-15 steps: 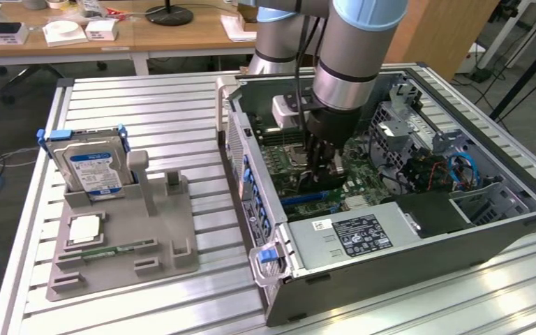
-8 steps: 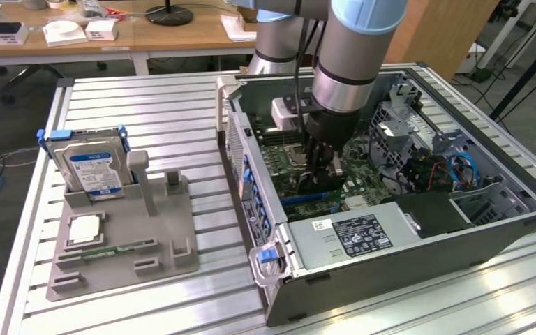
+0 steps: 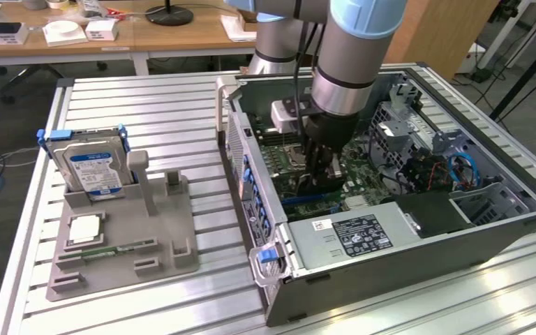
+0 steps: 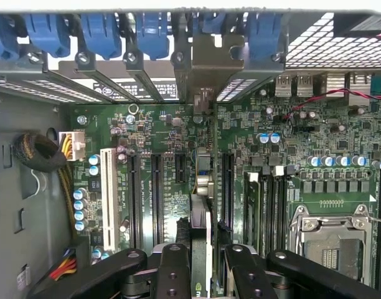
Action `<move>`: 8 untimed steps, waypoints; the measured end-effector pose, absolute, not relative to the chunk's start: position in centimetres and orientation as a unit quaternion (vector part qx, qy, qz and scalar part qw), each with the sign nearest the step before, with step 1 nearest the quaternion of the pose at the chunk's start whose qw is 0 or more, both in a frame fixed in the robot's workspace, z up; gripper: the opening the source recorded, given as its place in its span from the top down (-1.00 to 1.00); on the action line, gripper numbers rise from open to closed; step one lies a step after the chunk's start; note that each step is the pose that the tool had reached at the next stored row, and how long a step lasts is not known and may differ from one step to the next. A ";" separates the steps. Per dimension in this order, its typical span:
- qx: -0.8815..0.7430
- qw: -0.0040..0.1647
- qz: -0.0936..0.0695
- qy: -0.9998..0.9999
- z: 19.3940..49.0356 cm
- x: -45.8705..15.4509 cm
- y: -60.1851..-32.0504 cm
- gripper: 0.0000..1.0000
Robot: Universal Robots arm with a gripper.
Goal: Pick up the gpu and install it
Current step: 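Insert the gpu into the slot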
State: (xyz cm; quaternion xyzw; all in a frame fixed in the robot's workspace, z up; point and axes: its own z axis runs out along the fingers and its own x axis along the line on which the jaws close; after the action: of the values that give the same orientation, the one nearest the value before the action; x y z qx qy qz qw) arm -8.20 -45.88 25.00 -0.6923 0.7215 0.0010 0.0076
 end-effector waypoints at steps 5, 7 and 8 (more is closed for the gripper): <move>-0.692 0.008 0.001 0.722 24.8 -8.3 -45.9 0.47; -0.692 0.008 0.001 0.722 24.7 -8.3 -45.9 0.47; -0.692 0.008 0.001 0.722 24.7 -8.3 -45.9 0.47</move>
State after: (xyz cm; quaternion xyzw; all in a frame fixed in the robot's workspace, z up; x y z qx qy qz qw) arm -8.29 -45.88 24.66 -0.6923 0.7216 0.0010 0.0076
